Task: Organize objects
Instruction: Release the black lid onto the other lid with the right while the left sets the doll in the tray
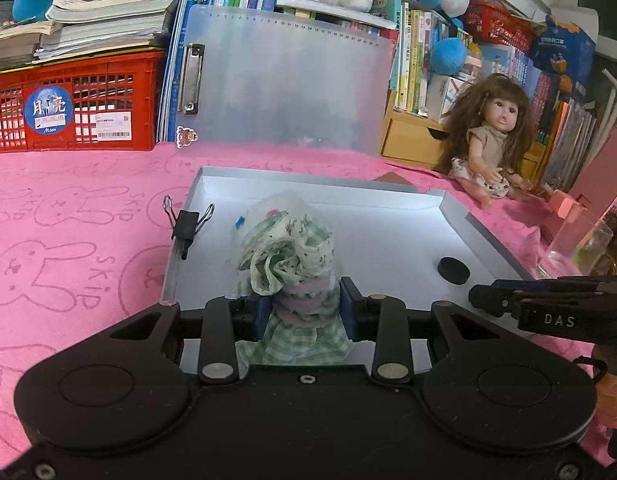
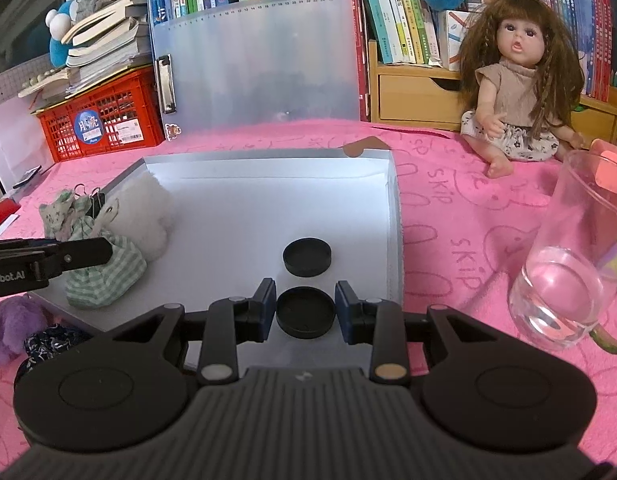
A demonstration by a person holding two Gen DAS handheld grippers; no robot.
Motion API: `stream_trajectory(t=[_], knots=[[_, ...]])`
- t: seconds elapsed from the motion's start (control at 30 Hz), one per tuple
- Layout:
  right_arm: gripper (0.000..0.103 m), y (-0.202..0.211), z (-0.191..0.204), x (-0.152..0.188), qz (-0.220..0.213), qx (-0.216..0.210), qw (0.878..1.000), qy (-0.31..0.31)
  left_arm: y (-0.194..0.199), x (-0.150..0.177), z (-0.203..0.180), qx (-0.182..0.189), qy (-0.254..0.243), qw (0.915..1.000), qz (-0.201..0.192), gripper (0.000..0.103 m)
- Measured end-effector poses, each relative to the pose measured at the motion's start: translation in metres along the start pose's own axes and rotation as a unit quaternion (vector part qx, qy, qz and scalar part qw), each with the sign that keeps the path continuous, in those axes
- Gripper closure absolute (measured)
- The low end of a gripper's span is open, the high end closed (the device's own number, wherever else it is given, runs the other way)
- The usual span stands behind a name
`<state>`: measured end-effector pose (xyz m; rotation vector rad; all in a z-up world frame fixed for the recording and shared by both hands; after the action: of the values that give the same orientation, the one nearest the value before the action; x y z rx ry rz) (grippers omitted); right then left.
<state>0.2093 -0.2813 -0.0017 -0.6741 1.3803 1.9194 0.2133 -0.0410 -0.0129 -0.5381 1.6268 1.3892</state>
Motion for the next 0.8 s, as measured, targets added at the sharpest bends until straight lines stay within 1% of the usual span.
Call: stream_trajectory(t=[0.3, 0.5, 0.57, 0.6, 0.63, 0.67, 0.7, 0.8], knots=[[0.065, -0.005, 0.003, -0.001, 0.0, 0.003, 1.0, 0.009, -0.017, -0.007, 0.005, -0.011, 0.013, 0.9998, 0.01, 0.069], [0.064, -0.012, 0.009, -0.001, 0.0, 0.009, 1.0, 0.023, -0.029, -0.006, 0.009, -0.017, 0.031, 0.9988, 0.033, 0.065], [0.063, -0.014, 0.01, -0.001, -0.001, 0.011, 1.0, 0.027, -0.029, -0.005, 0.009, -0.017, 0.03, 0.9988, 0.034, 0.065], [0.063, -0.013, 0.01, -0.001, -0.002, 0.011, 1.0, 0.026, -0.028, -0.005, 0.008, -0.019, 0.027, 0.9989, 0.033, 0.062], [0.061, -0.012, 0.01, -0.001, -0.003, 0.01, 1.0, 0.025, -0.026, -0.005, 0.008, -0.019, 0.024, 0.999, 0.033, 0.062], [0.057, -0.011, 0.009, -0.001, -0.003, 0.007, 1.0, 0.021, -0.024, -0.004, 0.006, -0.018, 0.022, 0.9991, 0.032, 0.059], [0.048, -0.009, 0.008, -0.001, -0.005, 0.006, 1.0, 0.016, -0.021, -0.005, 0.006, -0.018, 0.021, 0.9991, 0.031, 0.053], [0.042, 0.001, 0.006, -0.004, -0.021, 0.001, 1.0, 0.011, -0.01, -0.005, 0.004, -0.022, 0.016, 0.9993, 0.026, 0.042]])
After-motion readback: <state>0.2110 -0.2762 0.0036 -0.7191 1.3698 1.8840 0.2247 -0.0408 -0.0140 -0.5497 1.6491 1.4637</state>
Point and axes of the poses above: each gripper's, at about its wrist camera, not at the fingertips, and y roughly against the way its jaws point, z to its left, x to its underside, the point moved 6 cm from there along -y, roughly the way its jaws point, and after that the axes turned 15 degrees about -y, right-handed, at the moved point
